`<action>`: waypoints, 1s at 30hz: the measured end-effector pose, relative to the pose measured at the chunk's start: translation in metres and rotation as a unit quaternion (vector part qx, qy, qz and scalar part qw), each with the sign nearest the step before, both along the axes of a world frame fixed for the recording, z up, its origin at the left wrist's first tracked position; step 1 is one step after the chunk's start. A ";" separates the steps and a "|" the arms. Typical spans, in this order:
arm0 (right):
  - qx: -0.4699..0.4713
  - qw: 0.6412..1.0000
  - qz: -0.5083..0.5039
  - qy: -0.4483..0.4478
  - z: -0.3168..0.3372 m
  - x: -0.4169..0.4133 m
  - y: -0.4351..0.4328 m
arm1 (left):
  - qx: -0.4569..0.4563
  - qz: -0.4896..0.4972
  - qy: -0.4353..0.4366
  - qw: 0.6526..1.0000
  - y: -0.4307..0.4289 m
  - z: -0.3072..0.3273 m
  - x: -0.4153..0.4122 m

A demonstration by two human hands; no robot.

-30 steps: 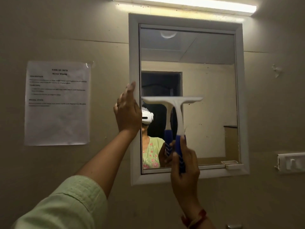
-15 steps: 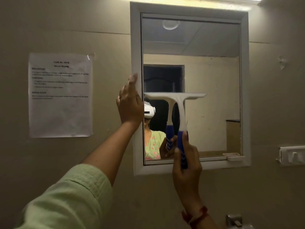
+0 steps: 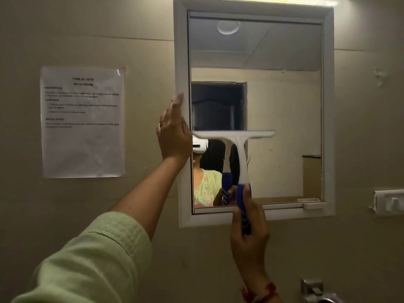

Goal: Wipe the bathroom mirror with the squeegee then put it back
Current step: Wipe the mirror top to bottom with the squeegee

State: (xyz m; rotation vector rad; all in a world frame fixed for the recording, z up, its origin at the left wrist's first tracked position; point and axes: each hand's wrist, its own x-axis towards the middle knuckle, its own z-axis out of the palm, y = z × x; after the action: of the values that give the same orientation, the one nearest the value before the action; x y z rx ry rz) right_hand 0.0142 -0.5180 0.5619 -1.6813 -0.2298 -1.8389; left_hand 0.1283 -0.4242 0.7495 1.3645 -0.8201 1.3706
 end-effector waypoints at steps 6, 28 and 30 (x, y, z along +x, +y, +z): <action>0.011 1.000 0.010 -0.010 0.019 -0.003 0.003 | 0.010 -0.014 -0.002 1.000 0.000 0.000 -0.002; 0.023 1.000 0.011 0.001 -0.004 -0.004 0.007 | 0.013 -0.035 -0.007 0.999 0.002 -0.011 -0.001; 0.026 0.999 0.010 0.017 -0.034 -0.006 0.008 | 0.011 -0.031 -0.010 0.999 0.001 -0.011 -0.001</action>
State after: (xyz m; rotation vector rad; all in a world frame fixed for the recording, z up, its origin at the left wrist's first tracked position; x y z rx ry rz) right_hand 0.0083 -0.5096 0.5278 -1.6664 -0.1825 -1.7856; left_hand 0.1277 -0.4230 0.7382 1.3331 -0.8859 1.3321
